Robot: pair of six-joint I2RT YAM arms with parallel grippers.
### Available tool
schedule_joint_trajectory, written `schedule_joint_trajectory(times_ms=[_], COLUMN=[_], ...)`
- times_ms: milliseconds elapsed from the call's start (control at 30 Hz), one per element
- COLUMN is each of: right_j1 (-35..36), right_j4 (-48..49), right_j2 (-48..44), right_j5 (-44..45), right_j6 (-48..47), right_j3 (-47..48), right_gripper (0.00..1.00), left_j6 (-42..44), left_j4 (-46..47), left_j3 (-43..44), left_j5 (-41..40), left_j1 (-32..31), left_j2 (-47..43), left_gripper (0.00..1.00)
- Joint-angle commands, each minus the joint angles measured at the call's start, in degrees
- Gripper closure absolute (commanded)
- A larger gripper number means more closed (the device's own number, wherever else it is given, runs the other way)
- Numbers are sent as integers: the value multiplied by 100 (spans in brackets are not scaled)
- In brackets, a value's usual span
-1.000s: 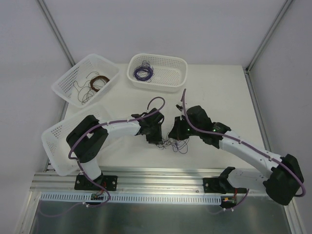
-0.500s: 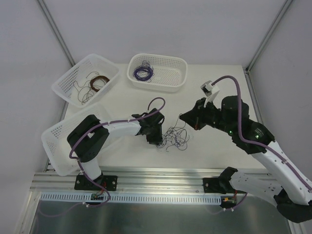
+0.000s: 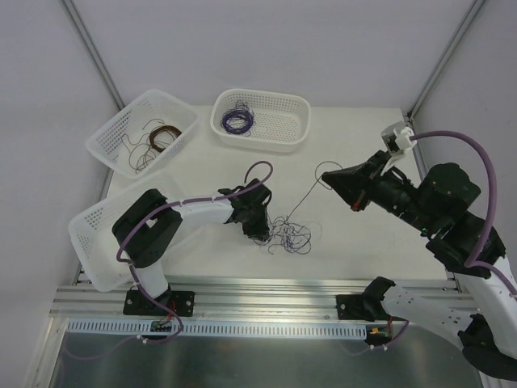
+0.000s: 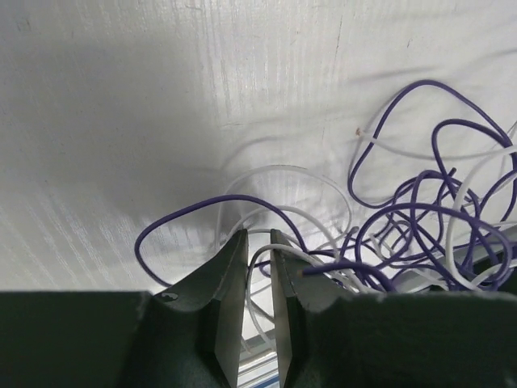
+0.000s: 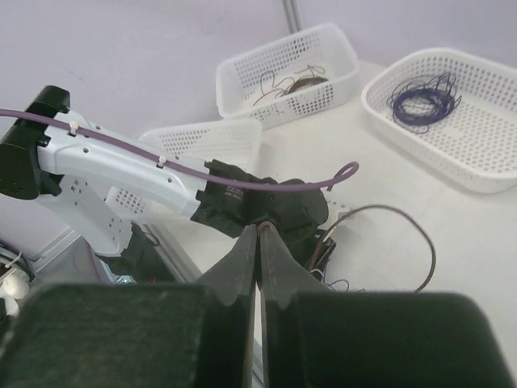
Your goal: Untangle the cables
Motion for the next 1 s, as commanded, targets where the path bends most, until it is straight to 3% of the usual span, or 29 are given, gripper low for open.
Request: schedule_joint_trajectory(times_ms=[0,333,533,967], right_j1=[31,40,40,22], right_j4=[498,1043,974,771], right_j2=[-163,-111,39,144], right_j5=[307,931,1028,1284], right_j6=[-448,-1238,-1284,-616], right_j3=[544,1414,1301,-475], right_gripper=[99,99,99,99], left_j6=[-54,-81,-46,612], left_j4=[-81,-81,-81,-81], left_j3=[-30,-30,66,374], left_j5=[-100,-38,-20,-126], left_j1=[84,189,198,189], left_j2=[197,285,-48,-1866], left_gripper=[82,87,79,26])
